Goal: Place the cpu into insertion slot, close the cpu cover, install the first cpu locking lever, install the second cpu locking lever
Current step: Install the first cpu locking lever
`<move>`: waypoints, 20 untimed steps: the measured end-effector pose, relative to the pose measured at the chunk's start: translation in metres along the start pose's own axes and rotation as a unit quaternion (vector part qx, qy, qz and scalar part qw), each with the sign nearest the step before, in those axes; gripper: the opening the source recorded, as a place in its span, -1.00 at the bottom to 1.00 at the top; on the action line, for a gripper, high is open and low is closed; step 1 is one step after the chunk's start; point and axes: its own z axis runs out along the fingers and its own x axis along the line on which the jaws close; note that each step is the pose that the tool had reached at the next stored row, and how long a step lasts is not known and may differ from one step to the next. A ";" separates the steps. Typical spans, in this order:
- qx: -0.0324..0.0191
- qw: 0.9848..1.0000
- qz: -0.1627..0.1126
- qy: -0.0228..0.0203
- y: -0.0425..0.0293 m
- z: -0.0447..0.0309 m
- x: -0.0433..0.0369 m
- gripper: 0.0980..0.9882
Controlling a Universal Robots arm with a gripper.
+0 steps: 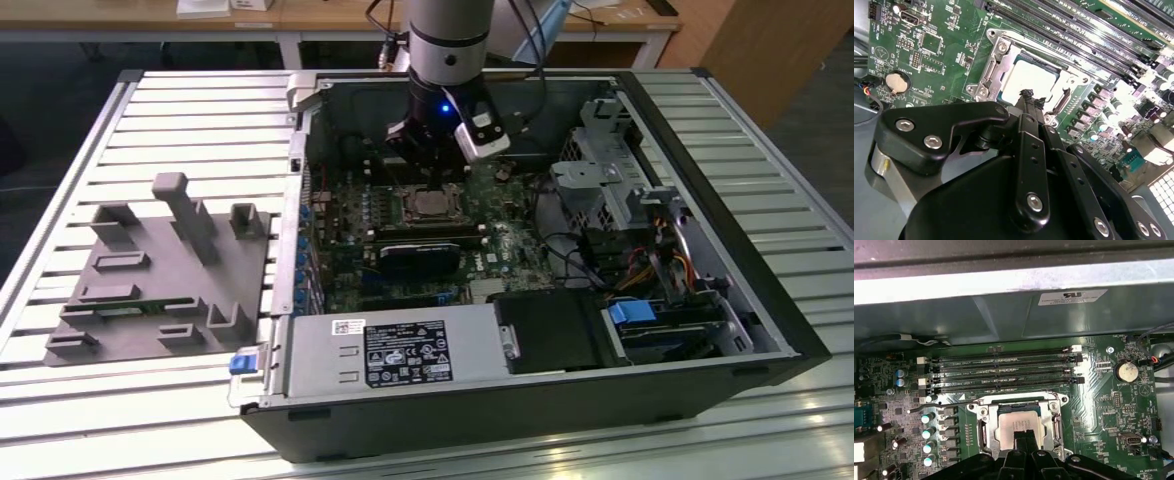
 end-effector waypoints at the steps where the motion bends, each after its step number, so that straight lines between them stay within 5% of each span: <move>1: -0.002 1.000 0.000 0.000 0.0000 0.0000 0.0000 -0.98; 12: -0.006 1.000 0.000 0.001 -0.0003 0.0000 0.0010 -0.98; 20: -0.008 1.000 0.000 -0.001 -0.0018 -0.0002 0.0133 -0.98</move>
